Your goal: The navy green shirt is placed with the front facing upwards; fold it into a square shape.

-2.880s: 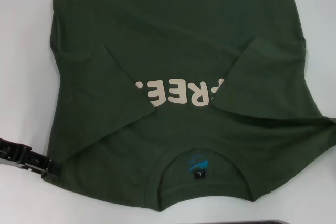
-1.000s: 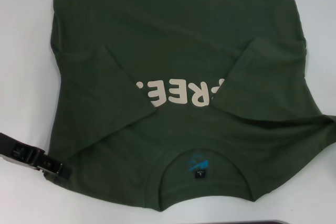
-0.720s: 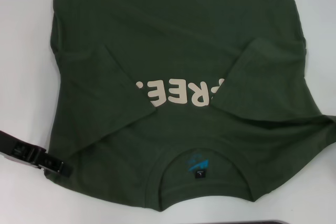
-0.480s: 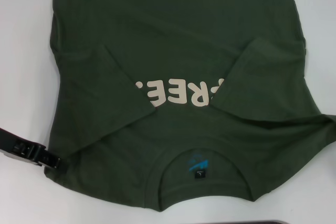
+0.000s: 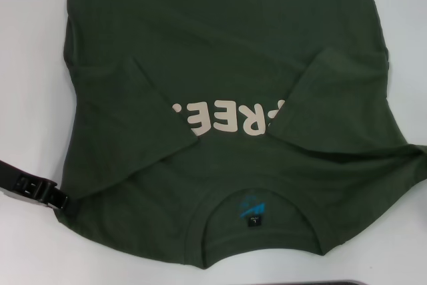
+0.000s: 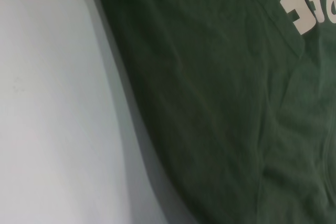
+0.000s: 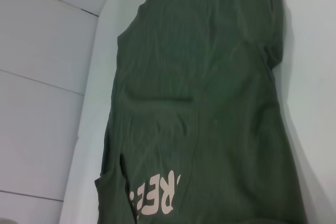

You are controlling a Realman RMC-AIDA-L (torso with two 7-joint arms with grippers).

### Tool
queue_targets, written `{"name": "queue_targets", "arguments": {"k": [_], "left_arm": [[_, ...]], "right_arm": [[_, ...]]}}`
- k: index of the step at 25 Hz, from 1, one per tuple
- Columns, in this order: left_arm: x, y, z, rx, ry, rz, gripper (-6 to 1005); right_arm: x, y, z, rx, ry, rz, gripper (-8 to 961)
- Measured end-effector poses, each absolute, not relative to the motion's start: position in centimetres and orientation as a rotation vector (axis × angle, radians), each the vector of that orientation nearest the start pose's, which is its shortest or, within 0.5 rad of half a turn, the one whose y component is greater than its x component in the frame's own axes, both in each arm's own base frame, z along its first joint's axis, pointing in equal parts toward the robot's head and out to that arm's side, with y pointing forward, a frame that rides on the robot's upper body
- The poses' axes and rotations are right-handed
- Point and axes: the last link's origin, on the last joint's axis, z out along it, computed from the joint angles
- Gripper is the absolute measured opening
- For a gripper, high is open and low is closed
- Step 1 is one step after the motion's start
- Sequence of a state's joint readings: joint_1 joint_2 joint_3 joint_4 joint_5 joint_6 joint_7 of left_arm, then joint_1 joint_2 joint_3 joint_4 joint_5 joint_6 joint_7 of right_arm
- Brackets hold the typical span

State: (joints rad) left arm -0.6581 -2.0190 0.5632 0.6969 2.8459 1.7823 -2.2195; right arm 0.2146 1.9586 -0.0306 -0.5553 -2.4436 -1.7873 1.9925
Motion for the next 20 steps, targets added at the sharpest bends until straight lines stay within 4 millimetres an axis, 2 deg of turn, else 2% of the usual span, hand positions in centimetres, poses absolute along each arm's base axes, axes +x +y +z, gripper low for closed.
{"name": "queue_targets", "arguments": {"k": [5,20], "left_arm": [[-31.2,29.4,2.3,-2.579,-1.849,0.343,36],[-30.6,29.9,4.0,-2.647,-1.768,0.404,35]], "right_arm": [[40.1,18.0,6.5,-1.895,2.008,0.873,75],[40.7,16.9,5.9,-1.849,2.022,0.868,75]]}}
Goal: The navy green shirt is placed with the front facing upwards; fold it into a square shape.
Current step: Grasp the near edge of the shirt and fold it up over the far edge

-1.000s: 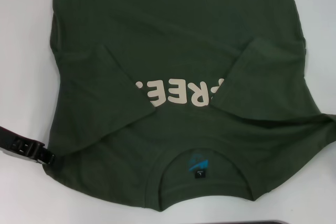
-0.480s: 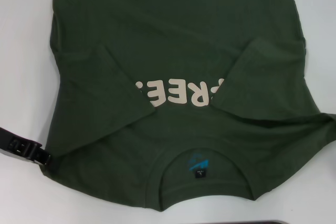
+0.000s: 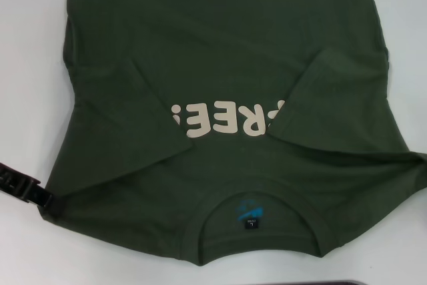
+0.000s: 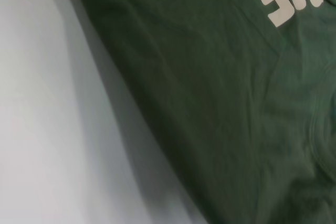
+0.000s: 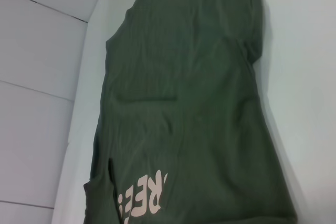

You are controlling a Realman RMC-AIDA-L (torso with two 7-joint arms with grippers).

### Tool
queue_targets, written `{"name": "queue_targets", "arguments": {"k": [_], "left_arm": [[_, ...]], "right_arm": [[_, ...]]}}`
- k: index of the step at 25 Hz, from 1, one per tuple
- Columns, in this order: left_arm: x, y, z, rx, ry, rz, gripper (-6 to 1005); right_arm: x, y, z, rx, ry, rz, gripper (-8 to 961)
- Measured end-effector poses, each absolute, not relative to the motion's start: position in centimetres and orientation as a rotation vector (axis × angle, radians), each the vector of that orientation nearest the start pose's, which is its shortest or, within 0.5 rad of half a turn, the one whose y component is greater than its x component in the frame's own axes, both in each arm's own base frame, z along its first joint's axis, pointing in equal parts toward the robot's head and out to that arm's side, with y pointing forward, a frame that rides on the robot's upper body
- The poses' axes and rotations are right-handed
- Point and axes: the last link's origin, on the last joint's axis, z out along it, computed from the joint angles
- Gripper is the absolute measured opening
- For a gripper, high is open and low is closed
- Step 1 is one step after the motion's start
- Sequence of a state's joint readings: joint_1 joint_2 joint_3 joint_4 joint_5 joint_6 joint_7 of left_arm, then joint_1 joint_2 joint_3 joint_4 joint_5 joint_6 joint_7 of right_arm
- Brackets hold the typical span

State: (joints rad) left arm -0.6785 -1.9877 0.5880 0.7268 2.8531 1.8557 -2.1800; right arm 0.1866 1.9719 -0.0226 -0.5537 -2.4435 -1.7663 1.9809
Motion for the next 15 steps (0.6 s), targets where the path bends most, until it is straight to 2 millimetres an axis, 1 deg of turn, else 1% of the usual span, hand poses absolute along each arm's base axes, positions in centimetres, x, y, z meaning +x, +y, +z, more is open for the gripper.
{"name": "queue_targets", "arguments": {"k": [7,15], "left_arm": [[-30.4,29.8,4.1,-2.671,-1.75,0.447,35],[-30.4,30.0,4.4,-2.672,-1.735,0.456,34]], "right_arm": [[40.7,16.7,5.7,-1.843,2.022,0.866,75],[41.5,15.5,5.6,-1.797,2.036,0.841,75]]}}
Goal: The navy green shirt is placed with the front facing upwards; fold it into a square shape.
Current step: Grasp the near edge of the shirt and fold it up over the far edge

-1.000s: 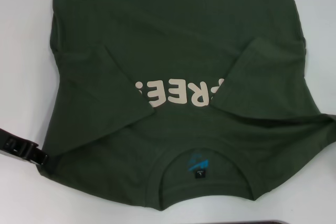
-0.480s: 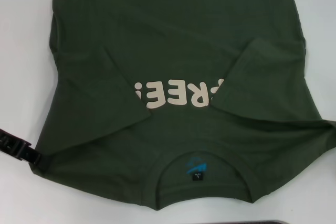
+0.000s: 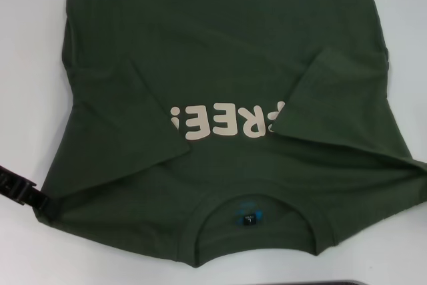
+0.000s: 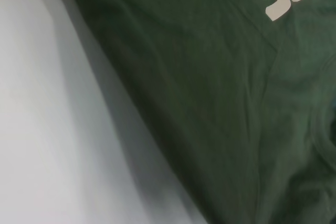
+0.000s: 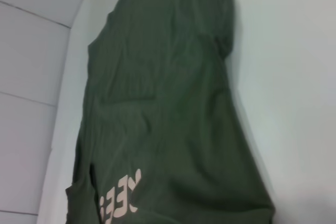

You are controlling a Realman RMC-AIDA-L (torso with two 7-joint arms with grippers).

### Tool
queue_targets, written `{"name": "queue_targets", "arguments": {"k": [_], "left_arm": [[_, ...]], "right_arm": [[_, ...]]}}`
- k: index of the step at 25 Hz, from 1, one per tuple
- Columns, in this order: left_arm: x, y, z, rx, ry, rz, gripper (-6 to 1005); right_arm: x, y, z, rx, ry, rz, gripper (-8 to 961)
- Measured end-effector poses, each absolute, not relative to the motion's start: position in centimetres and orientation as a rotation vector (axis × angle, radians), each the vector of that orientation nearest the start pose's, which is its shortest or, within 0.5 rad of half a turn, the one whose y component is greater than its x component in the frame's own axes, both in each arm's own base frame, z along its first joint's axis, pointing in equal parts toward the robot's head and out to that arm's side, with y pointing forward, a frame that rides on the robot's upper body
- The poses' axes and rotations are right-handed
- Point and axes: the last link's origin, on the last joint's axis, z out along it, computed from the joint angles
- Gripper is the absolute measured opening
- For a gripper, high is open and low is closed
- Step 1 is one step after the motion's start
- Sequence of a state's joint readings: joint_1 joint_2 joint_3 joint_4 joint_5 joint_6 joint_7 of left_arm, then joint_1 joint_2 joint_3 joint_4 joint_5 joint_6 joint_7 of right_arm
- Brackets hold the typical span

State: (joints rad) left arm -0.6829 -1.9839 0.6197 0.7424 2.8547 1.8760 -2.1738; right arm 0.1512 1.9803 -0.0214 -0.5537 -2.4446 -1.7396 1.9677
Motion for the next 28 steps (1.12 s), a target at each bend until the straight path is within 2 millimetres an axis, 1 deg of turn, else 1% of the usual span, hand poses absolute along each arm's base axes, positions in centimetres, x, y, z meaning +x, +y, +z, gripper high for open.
{"name": "queue_targets", "arguments": {"k": [8,20,28], "left_arm": [[-30.2,30.1,4.4,-2.678,-1.72,0.467,35],[-29.7,30.6,4.2,-2.691,-1.699,0.467,36],[-29.9,30.4,4.2,-2.688,-1.71,0.467,36]], "right_arm": [[41.9,13.9,5.2,-1.793,2.035,0.827,75],[42.5,10.9,5.0,-1.732,2.062,0.826,75],[42.6,10.4,4.9,-1.722,2.058,0.827,75]]}}
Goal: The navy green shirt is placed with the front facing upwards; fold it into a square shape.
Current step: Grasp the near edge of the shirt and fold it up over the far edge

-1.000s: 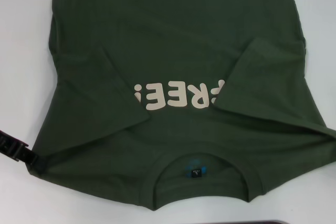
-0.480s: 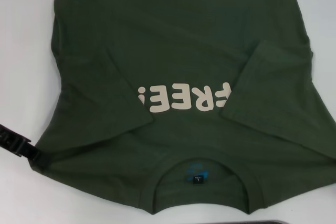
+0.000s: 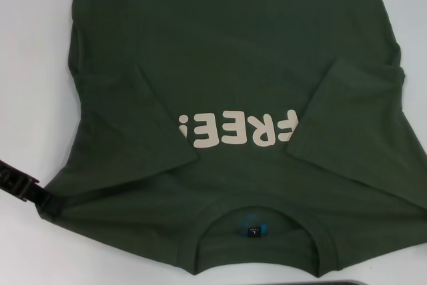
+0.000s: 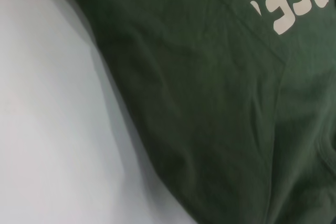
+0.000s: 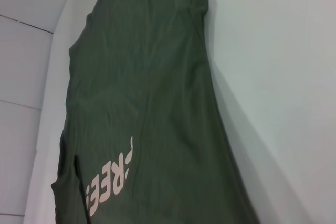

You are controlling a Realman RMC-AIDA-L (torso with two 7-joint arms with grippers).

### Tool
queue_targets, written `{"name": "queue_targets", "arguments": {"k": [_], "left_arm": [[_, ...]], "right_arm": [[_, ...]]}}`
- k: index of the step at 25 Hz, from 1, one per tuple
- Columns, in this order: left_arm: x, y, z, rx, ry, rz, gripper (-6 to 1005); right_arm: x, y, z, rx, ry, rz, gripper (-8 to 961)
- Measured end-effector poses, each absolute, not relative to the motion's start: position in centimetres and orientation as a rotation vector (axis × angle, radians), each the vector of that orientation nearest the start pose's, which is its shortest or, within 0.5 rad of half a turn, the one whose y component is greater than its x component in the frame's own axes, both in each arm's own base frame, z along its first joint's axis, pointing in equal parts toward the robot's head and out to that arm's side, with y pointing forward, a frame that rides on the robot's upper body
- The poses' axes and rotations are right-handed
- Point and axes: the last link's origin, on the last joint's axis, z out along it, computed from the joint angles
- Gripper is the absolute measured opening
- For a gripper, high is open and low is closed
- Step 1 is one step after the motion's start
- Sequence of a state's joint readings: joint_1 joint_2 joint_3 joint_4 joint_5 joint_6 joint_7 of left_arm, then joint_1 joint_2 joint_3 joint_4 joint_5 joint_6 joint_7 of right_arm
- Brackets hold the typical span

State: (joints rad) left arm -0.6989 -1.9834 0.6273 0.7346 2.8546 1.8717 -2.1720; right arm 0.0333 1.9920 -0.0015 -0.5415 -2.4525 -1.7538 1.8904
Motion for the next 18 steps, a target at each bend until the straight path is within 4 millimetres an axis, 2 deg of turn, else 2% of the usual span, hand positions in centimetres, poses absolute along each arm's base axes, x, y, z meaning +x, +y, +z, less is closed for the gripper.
{"name": "queue_targets", "arguments": {"k": [18], "left_arm": [[-30.2,30.01,3.98,-2.687,-1.719,0.486,35]], "right_arm": [[42.82,9.69,5.27,-1.693,2.064,0.83,75]]}}
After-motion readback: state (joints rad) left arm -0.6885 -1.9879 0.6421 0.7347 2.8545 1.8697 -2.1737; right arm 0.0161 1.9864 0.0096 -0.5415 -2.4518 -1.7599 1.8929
